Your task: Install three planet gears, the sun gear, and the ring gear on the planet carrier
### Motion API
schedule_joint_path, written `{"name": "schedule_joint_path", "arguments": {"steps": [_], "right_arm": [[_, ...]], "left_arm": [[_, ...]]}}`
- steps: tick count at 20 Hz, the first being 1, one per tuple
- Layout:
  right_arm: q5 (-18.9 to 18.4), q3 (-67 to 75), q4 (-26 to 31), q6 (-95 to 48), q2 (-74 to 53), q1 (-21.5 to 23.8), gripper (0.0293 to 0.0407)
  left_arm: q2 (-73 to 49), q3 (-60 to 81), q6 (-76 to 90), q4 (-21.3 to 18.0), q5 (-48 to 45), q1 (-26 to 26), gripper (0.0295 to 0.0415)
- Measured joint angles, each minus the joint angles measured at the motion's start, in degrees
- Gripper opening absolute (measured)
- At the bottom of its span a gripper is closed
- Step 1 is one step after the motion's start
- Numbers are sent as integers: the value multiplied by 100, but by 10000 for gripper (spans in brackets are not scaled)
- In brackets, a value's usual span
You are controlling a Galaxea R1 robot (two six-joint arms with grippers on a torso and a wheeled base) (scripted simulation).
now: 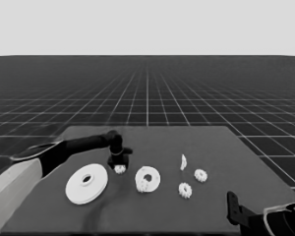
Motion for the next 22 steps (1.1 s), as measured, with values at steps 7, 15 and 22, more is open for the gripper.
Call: {"name": "schedule_joint_path", "arguments": {"steps": [7,15,22], "right_arm": [[0,0,0,0,0,0,385],[0,0,0,0,0,0,385],[0,0,0,0,0,0,385]], "left_arm": [[13,-56,24,28,-29,25,312],[-188,472,-227,-248,278,-305,312],[-315,828,-394,-778,613,-989,312]]}}
